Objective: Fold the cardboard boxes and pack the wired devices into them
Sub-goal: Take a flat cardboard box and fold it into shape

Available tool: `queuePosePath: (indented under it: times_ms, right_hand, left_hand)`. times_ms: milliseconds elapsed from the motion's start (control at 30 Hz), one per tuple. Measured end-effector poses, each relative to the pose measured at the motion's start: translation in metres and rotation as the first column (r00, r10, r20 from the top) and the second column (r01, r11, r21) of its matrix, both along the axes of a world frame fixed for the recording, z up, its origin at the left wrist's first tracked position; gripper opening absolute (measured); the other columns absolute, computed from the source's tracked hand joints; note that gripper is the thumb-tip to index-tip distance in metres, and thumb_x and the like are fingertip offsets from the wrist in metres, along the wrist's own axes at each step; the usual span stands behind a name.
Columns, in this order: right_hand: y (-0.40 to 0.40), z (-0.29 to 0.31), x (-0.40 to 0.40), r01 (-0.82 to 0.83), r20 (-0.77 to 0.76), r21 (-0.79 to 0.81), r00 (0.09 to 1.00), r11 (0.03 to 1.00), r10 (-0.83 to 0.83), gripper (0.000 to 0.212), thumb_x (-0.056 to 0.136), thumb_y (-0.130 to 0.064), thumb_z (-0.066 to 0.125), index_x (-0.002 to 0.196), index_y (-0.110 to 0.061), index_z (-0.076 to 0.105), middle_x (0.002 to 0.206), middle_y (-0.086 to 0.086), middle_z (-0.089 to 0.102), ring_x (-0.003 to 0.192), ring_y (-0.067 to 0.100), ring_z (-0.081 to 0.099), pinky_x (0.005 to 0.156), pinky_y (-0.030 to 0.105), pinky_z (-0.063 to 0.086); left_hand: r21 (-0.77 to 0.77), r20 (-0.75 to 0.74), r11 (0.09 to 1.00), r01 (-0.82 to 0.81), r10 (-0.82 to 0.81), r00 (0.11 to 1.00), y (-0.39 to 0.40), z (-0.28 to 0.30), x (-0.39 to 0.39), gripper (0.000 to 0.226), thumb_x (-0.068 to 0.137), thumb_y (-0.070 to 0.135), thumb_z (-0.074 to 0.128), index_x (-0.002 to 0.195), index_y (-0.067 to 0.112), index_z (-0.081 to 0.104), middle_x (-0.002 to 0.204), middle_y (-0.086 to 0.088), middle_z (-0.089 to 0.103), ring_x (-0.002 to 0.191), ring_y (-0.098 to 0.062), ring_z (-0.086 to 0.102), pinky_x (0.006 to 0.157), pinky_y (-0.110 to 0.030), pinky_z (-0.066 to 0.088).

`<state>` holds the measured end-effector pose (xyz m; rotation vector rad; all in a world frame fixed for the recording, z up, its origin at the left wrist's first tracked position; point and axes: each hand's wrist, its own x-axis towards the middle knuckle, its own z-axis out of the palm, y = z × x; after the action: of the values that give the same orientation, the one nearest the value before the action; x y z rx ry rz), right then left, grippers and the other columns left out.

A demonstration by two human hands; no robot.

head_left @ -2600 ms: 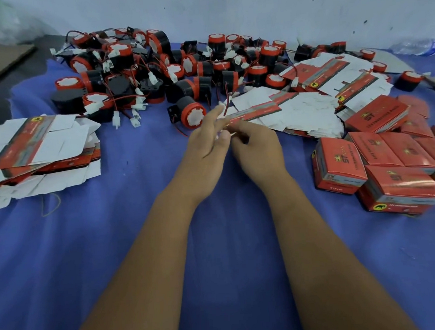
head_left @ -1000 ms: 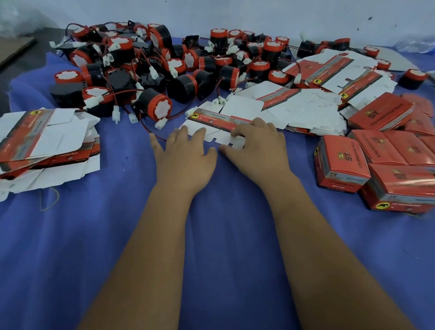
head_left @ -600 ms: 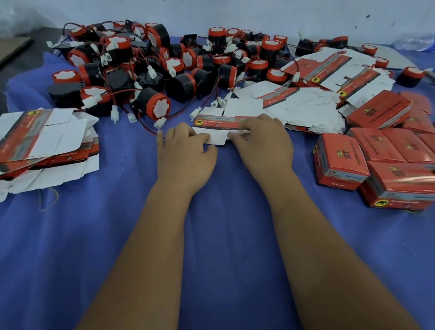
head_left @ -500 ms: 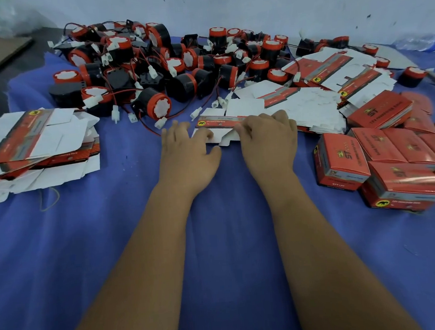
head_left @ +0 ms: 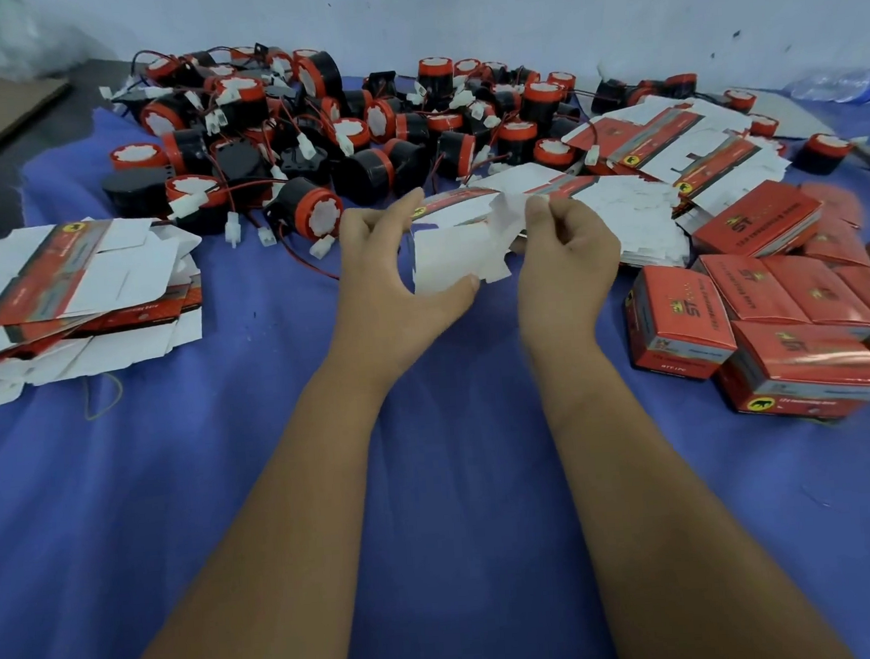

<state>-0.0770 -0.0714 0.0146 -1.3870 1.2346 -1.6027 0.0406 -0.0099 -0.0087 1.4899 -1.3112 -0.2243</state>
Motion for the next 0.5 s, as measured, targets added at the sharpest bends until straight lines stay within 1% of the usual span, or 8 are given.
queuePosePath:
  times_ms: [33, 67, 200, 233, 300, 367, 433, 500]
  right_hand:
    - [-0.001, 0.001, -0.001, -0.018, 0.071, 0.036, 0.997, 0.999, 0.016, 0.023, 0.098, -0.017, 0.057, 0.078, -0.010, 0.067, 0.075, 0.009, 0.066, 0.074, 0.026, 0.061, 0.073, 0.038, 0.052]
    - [-0.003, 0.001, -0.001, -0.035, 0.123, 0.068, 0.992, 0.997, 0.026, 0.023, 0.097, -0.017, 0.057, 0.077, -0.013, 0.067, 0.075, 0.004, 0.067, 0.077, 0.028, 0.063, 0.074, 0.039, 0.055]
    - [-0.009, -0.001, -0.003, -0.073, 0.235, 0.158, 0.971, 0.985, 0.034, 0.019, 0.097, -0.015, 0.058, 0.082, -0.009, 0.069, 0.078, 0.003, 0.069, 0.074, 0.020, 0.065, 0.072, 0.037, 0.059]
    - [-0.009, -0.001, -0.003, -0.085, 0.258, 0.171, 0.965, 0.982, 0.039, 0.019, 0.097, -0.014, 0.058, 0.082, -0.010, 0.069, 0.076, 0.002, 0.068, 0.070, 0.017, 0.064, 0.069, 0.035, 0.059]
    - [-0.009, -0.001, -0.004, -0.102, 0.279, 0.174, 0.959, 0.979, 0.050, 0.021, 0.096, -0.013, 0.058, 0.077, -0.013, 0.067, 0.070, -0.003, 0.066, 0.061, 0.008, 0.059, 0.060, 0.024, 0.055]
    - [-0.009, 0.002, -0.006, -0.128, 0.304, 0.165, 0.950, 0.978, 0.073, 0.021, 0.095, -0.010, 0.058, 0.077, -0.015, 0.067, 0.067, -0.008, 0.063, 0.056, 0.001, 0.055, 0.057, 0.019, 0.047]
    - [-0.006, 0.006, -0.006, -0.210, 0.360, 0.142, 0.921, 0.967, 0.147, 0.017, 0.089, -0.008, 0.058, 0.081, -0.015, 0.071, 0.071, -0.009, 0.066, 0.062, 0.001, 0.056, 0.060, 0.019, 0.047]
    - [-0.002, 0.009, -0.004, -0.320, 0.397, 0.123, 0.883, 0.939, 0.249, 0.013, 0.079, -0.017, 0.059, 0.082, -0.018, 0.072, 0.077, -0.007, 0.066, 0.074, 0.006, 0.058, 0.069, 0.023, 0.047]
  left_hand:
    - [-0.004, 0.050, 1.000, 0.008, -0.008, 0.999, -0.001, -0.001, 0.001, 0.081, 0.074, 0.021, 0.083, 0.145, 0.014, 0.044, 0.121, 0.003, 0.031, 0.113, -0.003, 0.036, 0.097, 0.000, 0.027]
    - [0.000, 0.099, 1.000, 0.011, -0.011, 0.995, -0.001, -0.002, 0.002, 0.083, 0.072, 0.020, 0.084, 0.145, 0.014, 0.045, 0.122, 0.003, 0.029, 0.116, -0.007, 0.034, 0.098, 0.002, 0.024]
    - [-0.013, 0.191, 0.999, 0.046, -0.043, 0.981, -0.003, -0.004, 0.003, 0.078, 0.073, 0.010, 0.080, 0.143, 0.022, 0.046, 0.138, -0.001, 0.032, 0.130, -0.016, 0.035, 0.101, 0.001, 0.023]
    - [-0.040, 0.197, 0.997, 0.066, -0.057, 0.979, -0.003, -0.004, 0.003, 0.073, 0.076, 0.009, 0.078, 0.140, 0.024, 0.047, 0.142, -0.001, 0.034, 0.133, -0.017, 0.036, 0.104, -0.005, 0.026]
    - [-0.099, 0.195, 0.989, 0.108, -0.087, 0.977, -0.001, -0.002, 0.003, 0.066, 0.080, 0.009, 0.076, 0.134, 0.028, 0.045, 0.140, 0.001, 0.042, 0.131, -0.016, 0.040, 0.110, -0.022, 0.033]
    - [-0.114, 0.168, 0.987, 0.117, -0.097, 0.981, 0.000, -0.001, 0.003, 0.067, 0.081, 0.013, 0.076, 0.133, 0.034, 0.039, 0.137, 0.005, 0.045, 0.131, -0.016, 0.042, 0.111, -0.033, 0.035]
    - [-0.123, 0.097, 0.988, 0.089, -0.077, 0.992, 0.001, 0.001, 0.002, 0.069, 0.084, 0.026, 0.075, 0.139, 0.034, 0.035, 0.139, 0.013, 0.042, 0.133, -0.010, 0.039, 0.114, -0.028, 0.031]
    - [-0.168, 0.021, 0.984, 0.057, -0.054, 0.998, 0.002, 0.003, 0.001, 0.067, 0.088, 0.033, 0.069, 0.145, 0.028, 0.033, 0.141, 0.023, 0.036, 0.132, 0.009, 0.032, 0.112, -0.016, 0.026]
